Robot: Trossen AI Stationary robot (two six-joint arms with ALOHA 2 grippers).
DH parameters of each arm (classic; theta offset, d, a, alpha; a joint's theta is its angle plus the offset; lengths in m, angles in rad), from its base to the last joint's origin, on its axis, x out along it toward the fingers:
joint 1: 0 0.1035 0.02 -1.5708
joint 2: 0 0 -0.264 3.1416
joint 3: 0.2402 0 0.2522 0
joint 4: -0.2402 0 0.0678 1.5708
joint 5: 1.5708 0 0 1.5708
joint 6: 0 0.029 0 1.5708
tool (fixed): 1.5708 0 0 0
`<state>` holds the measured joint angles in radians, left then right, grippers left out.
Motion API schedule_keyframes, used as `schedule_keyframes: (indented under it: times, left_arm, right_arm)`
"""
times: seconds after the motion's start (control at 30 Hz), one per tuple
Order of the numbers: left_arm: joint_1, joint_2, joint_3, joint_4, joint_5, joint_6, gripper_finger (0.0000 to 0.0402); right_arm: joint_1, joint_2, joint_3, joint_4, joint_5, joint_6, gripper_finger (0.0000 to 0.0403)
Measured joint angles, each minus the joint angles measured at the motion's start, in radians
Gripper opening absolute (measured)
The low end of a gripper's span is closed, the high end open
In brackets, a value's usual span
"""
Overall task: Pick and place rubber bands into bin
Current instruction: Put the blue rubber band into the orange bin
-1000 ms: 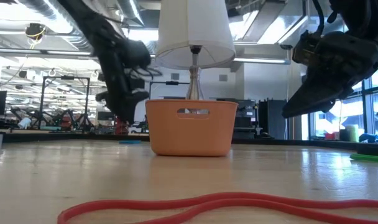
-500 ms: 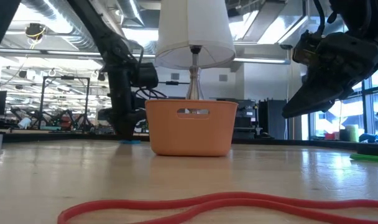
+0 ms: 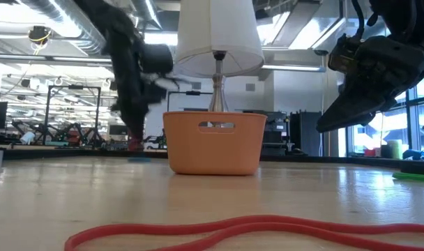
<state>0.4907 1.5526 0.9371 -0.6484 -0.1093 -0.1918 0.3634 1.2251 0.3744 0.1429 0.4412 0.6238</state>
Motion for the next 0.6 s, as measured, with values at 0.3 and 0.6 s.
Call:
schedule_keyframes:
  times: [0.3,0.6]
  left_arm:
    - [-0.275,-0.241,0.000,-0.166,-0.096,-0.030,0.0001]
    - [-0.273,-0.214,0.001,-0.140,-0.307,-0.182,0.0009]
  right_arm:
    - [0.000,0.000,0.000,0.002,-0.001,0.003,0.0122]
    - [0.000,0.000,0.000,0.022,-0.001,0.003,0.0122]
